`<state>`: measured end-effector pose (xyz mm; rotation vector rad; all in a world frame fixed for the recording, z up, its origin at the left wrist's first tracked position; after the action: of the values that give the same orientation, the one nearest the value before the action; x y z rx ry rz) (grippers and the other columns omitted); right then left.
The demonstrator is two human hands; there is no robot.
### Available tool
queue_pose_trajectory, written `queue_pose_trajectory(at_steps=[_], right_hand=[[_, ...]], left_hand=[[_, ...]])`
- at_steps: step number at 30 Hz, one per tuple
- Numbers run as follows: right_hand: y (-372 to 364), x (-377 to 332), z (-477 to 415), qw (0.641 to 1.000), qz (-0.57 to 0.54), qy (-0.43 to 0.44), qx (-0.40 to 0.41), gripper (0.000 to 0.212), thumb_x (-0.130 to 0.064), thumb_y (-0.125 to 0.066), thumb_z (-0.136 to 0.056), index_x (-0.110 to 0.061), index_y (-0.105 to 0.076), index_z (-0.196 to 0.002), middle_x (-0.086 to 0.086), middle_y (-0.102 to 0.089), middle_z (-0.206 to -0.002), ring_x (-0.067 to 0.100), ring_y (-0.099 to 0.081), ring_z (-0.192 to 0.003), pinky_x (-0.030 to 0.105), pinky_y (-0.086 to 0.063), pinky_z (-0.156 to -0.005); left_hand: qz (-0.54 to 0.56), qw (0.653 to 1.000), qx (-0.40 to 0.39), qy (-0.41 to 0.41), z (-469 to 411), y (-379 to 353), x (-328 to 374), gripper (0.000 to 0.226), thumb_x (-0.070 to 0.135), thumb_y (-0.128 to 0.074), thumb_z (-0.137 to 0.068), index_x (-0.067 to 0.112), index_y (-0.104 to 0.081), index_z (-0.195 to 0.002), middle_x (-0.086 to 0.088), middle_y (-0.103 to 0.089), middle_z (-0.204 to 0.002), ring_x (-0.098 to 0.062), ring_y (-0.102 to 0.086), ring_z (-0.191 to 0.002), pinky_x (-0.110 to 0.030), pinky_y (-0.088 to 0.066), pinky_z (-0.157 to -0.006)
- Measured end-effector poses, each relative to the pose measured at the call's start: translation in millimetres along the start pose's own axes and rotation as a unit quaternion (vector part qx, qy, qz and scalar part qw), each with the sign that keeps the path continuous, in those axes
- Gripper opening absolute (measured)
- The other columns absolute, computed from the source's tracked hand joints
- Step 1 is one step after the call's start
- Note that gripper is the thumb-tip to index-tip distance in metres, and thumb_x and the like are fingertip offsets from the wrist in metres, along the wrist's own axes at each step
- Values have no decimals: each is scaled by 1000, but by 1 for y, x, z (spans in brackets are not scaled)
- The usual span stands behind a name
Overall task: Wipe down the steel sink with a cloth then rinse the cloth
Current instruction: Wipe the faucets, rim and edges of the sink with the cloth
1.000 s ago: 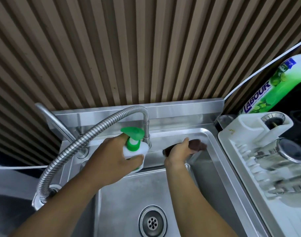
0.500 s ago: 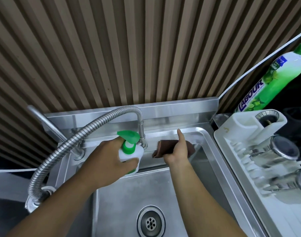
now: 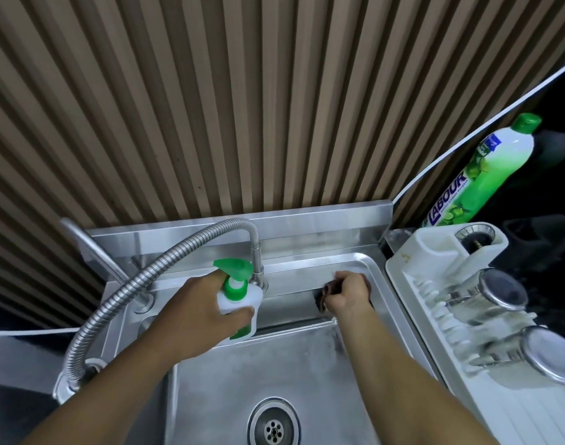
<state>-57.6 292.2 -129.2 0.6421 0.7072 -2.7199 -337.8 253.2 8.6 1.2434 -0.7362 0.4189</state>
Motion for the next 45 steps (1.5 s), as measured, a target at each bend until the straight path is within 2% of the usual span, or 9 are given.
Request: queue_pose_trajectory(at_steps=[4, 6, 9, 15, 20, 26, 34, 40, 45], right_hand=[[-3, -21, 7, 999, -43, 6, -5, 46, -4, -61, -78, -9, -63, -124, 6, -70, -120, 29, -69, -103, 50, -56, -88], [-1, -32, 16, 997, -50, 1, -66, 46, -9, -64, -76, -7, -63, -122, 8, -64, -131, 31, -65, -115, 53, -49, -98], [2, -62, 67, 981, -52, 41, -181, 18, -1, -62, -83, -19, -65, -82, 6, -62, -99, 23, -62, -87, 34, -42, -85], [43, -107, 118, 970, 23, 118, -212, 64, -7, -67, -80, -11, -46, -140, 17, -56, -143, 34, -57, -129, 44, -44, -98], [80, -104, 129, 971, 99, 104, -189, 65, -31, -73, -78, -18, -59, -139, 8, -62, -139, 26, -58, -119, 39, -42, -90], [105, -97, 119, 970, 138, 85, -180, 42, -12, -49, -94, -24, -68, -129, 4, -71, -125, 24, -62, -118, 36, -41, -86], [120, -94, 108, 965, 199, 78, -149, 42, -8, -52, -90, -21, -69, -126, 8, -73, -119, 25, -64, -100, 37, -42, -78], [121, -97, 107, 961, 223, 84, -140, 39, -7, -52, -90, -16, -68, -124, 10, -74, -106, 17, -63, -71, 24, -41, -49], [126, -95, 100, 959, 240, 76, -132, 38, -9, -53, -88, -13, -67, -123, 11, -74, -98, 21, -56, -65, 25, -36, -51]], left_hand=[[11, 1000, -5, -2, -1, -3, 9, 27, 42, -80, -75, 36, -63, -96, 19, -68, -90, -3, -66, -83, -18, -52, -69], [12, 1000, 0, -10, -3, -4, 15, 24, 40, -80, -76, 34, -62, -90, 18, -68, -87, -1, -65, -80, -15, -49, -65], [28, 1000, 5, -14, -10, -8, 25, 23, 38, -80, -76, 31, -62, -88, 18, -67, -87, -2, -64, -81, -21, -50, -70], [86, 996, 7, -11, -31, -31, 43, 46, 52, -77, -69, 29, -66, -107, 10, -69, -103, -15, -66, -95, -36, -55, -87], [102, 995, 2, -13, -57, -57, 67, 39, 50, -78, -74, 25, -66, -102, 5, -70, -98, -18, -66, -93, -40, -56, -85], [103, 994, -5, 19, -93, -84, 79, 46, 42, -81, -77, 24, -63, -115, 2, -68, -110, -22, -64, -101, -43, -54, -94], [105, 994, -10, 21, -119, -103, 78, 42, 36, -83, -78, 24, -64, -113, 2, -69, -108, -21, -65, -100, -41, -53, -93], [115, 993, -18, 6, -128, -106, 79, 38, 30, -83, -80, 27, -62, -112, 0, -68, -111, -23, -63, -102, -42, -52, -95], [138, 990, -28, 6, -128, -110, 74, 37, 24, -84, -80, 28, -63, -109, 3, -68, -104, -22, -65, -100, -41, -52, -95]])
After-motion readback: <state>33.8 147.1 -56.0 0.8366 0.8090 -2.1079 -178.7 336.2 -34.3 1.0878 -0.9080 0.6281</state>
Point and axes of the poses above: each hand's wrist, its own z-axis away from the middle knuckle, its own y-axis out of the back of the hand, x = y × z, the point moved 2 cm from there along -z, towards the middle knuckle
